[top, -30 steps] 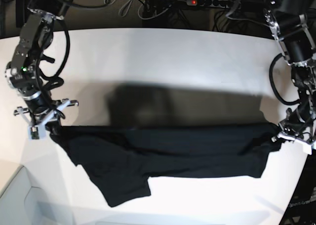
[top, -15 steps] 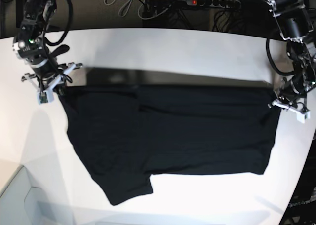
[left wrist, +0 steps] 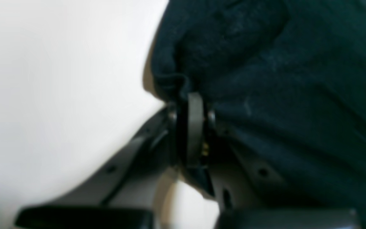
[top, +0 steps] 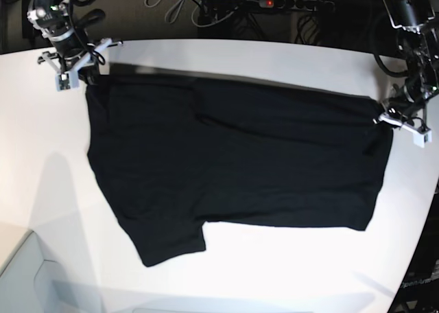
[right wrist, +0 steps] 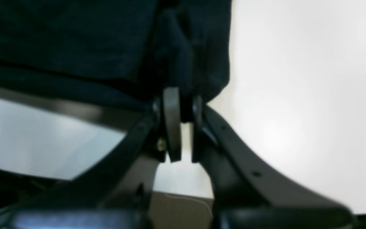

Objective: Layout the t-shirt on the table in an organized manner, then fold the t-shirt properly
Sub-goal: 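Lift the folded edge and pull it back toward the robot, unfolding, then release the edge and move both grippers to the shirt's side edges, then grasp the shirt's side edges near the hem with both grippers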

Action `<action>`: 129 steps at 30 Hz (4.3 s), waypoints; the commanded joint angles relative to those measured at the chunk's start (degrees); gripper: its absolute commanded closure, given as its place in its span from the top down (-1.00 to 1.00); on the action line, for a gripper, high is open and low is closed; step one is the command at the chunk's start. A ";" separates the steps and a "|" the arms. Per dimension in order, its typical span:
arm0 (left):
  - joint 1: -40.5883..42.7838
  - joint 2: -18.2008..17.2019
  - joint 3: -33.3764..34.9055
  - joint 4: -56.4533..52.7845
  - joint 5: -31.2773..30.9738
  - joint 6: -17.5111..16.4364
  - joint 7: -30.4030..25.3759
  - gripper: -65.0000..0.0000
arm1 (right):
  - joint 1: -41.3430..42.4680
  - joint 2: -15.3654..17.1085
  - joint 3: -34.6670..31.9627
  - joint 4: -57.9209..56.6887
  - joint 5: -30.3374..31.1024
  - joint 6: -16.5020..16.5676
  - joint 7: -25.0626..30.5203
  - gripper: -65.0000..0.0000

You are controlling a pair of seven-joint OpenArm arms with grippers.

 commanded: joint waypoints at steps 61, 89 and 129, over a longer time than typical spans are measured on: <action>-0.56 6.50 -18.32 19.29 3.38 1.15 3.17 0.01 | 14.57 -0.43 10.11 -3.82 0.44 -0.55 0.79 0.17; -26.32 -2.99 3.39 -14.99 3.47 1.85 -16.87 0.01 | 60.19 9.16 -17.23 -62.90 0.26 -0.90 16.44 0.39; -36.34 1.31 9.63 -37.85 23.42 1.23 -31.99 0.01 | 59.14 7.92 -18.11 -70.55 0.26 -0.98 19.87 -1.00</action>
